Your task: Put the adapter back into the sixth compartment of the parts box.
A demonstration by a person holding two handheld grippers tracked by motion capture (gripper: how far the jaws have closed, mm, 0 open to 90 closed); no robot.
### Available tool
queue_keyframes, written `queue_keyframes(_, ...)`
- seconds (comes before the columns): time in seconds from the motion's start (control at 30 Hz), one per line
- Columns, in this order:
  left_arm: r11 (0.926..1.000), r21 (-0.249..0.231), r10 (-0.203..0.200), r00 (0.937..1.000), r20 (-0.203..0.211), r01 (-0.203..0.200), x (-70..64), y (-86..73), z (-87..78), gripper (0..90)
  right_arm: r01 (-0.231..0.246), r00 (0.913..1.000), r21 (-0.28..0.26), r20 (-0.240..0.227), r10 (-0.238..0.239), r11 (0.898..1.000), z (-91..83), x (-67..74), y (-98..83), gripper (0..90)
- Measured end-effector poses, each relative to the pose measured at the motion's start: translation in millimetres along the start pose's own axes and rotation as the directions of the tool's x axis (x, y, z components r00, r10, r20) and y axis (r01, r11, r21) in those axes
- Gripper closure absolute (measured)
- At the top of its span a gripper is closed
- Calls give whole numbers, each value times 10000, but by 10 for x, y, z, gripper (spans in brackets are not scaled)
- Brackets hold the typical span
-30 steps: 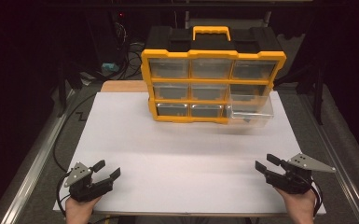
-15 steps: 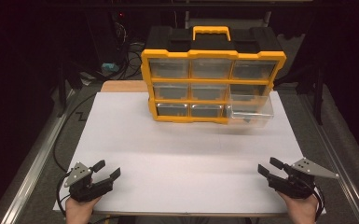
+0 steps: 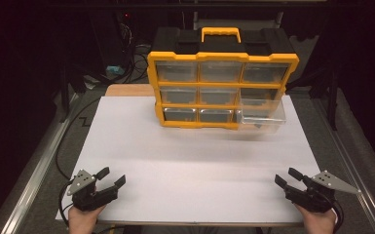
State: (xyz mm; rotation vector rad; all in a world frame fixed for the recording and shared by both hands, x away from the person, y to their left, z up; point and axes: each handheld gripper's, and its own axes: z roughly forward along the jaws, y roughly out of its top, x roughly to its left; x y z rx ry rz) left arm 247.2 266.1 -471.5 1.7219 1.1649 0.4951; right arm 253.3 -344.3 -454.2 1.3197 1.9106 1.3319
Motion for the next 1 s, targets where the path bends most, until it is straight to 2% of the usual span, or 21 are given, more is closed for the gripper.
queue_keyframes(0.3,9999,-103,-65,9999,-87,64,3,3,-13,288,-4,9995,-78,303,6,10000,-70,-34,-100,356)
queue_keyframes(0.5,9999,-118,-33,10000,-32,32,-1,5,-18,288,-250,9987,-156,433,256,9996,-132,-47,-153,340)
queue_keyframes(1.0,10000,-80,-23,10000,2,23,2,7,-11,288,-293,9986,-189,424,301,9994,-137,-39,-162,334)
